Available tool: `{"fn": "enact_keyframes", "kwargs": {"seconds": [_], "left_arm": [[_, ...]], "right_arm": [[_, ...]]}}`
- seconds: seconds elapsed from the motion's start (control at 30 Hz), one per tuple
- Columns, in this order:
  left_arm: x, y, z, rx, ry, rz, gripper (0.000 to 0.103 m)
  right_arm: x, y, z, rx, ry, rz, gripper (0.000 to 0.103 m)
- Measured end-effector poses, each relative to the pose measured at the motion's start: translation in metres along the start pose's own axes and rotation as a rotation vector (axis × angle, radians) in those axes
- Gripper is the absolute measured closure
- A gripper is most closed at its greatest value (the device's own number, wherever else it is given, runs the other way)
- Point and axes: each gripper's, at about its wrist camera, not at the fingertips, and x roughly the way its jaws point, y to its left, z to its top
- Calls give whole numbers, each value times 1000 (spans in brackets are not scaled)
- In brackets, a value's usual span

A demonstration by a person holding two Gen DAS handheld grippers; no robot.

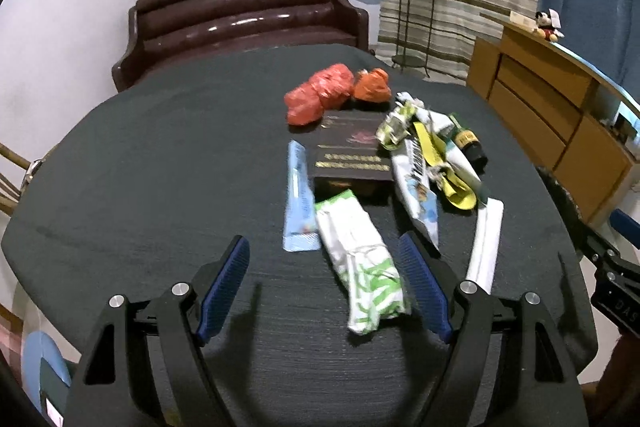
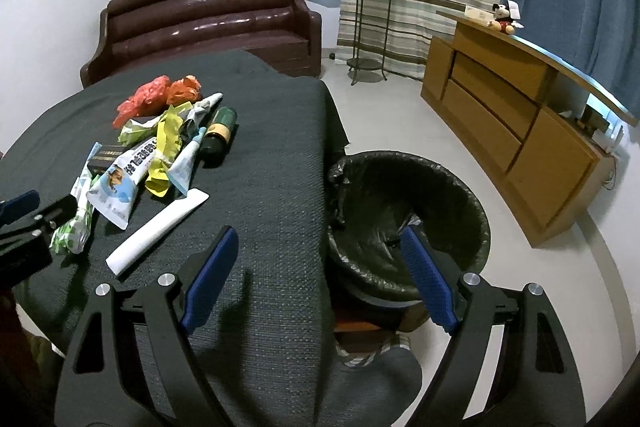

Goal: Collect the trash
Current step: 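Grasp the green-and-white packet with the left gripper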

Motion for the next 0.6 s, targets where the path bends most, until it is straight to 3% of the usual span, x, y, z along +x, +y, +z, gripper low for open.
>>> {"fn": "enact_keyframes", "kwargs": {"seconds": [0.2, 0.27, 0.33, 0.6], "left_arm": [[10, -6, -4, 2, 44, -25, 45], [9, -7, -5, 1, 44, -35, 54], [9, -8, -5, -1, 39, -62, 69], [-10, -8, 1, 9, -31, -57, 70]], "right_arm": [[3, 4, -3, 1, 8, 6, 22], [3, 5, -4, -1, 9, 10, 22], [3, 5, -4, -4, 11, 13, 22], [-1, 10, -3, -12, 12, 26, 22]]}}
